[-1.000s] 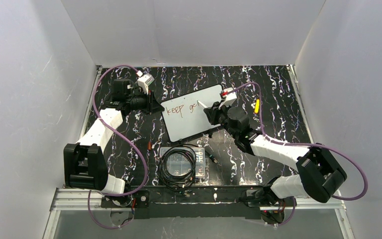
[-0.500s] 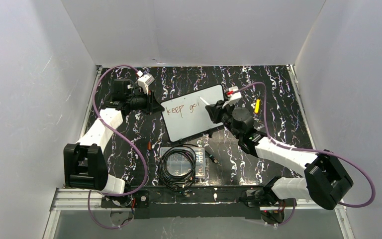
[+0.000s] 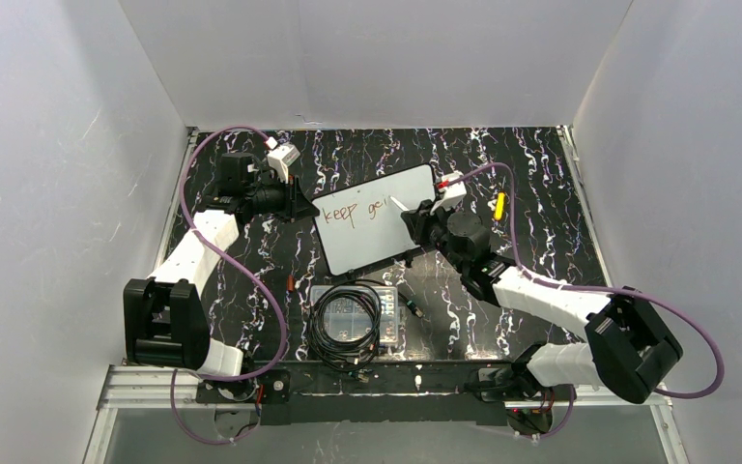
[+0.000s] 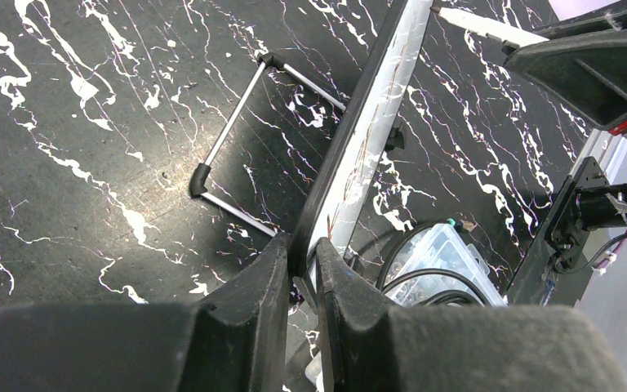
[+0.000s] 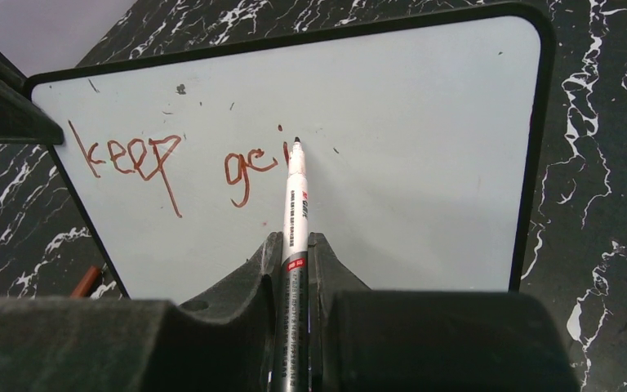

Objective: Write a sentence on the whiteboard

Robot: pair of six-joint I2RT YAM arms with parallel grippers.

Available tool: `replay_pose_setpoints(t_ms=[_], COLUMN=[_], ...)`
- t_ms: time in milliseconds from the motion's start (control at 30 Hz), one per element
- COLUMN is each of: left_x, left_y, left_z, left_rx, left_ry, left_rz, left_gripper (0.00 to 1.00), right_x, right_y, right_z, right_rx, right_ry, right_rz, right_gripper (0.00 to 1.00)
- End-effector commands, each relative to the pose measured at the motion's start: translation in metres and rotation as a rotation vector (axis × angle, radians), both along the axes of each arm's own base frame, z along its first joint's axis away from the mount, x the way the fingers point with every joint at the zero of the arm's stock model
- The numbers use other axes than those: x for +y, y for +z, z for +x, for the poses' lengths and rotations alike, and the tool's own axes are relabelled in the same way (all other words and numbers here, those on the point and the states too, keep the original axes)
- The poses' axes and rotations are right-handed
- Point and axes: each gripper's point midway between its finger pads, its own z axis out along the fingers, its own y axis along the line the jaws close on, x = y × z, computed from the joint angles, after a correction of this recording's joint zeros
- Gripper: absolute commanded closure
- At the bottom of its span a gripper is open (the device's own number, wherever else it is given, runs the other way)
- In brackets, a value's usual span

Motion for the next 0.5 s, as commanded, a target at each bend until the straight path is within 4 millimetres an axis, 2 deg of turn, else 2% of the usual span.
replay_pose_setpoints(t_ms=[0,333,467], left_x=[0.004,0.003,0.004], left_y=[0.022,0.024,0.023], left_z=[0.006,0.005,0.006], left_rx=[-0.082,-0.085,-0.086], left_ry=[0.003,0.001,0.004], left_rz=[0.013,0.009,0.012], left_gripper=[1.0,1.0,1.0], right_x=[-0.002,-0.002,-0.003], right_y=[0.002,-0.009,-0.018], right_z=[0.007,0.01,0.005], right_rx=[-0.023,-0.005,0.021], right_ry=[-0.024,-0.028,-0.025], right_rz=[-0.003,-0.033,-0.039], right_gripper=[0.99,0.99,0.99])
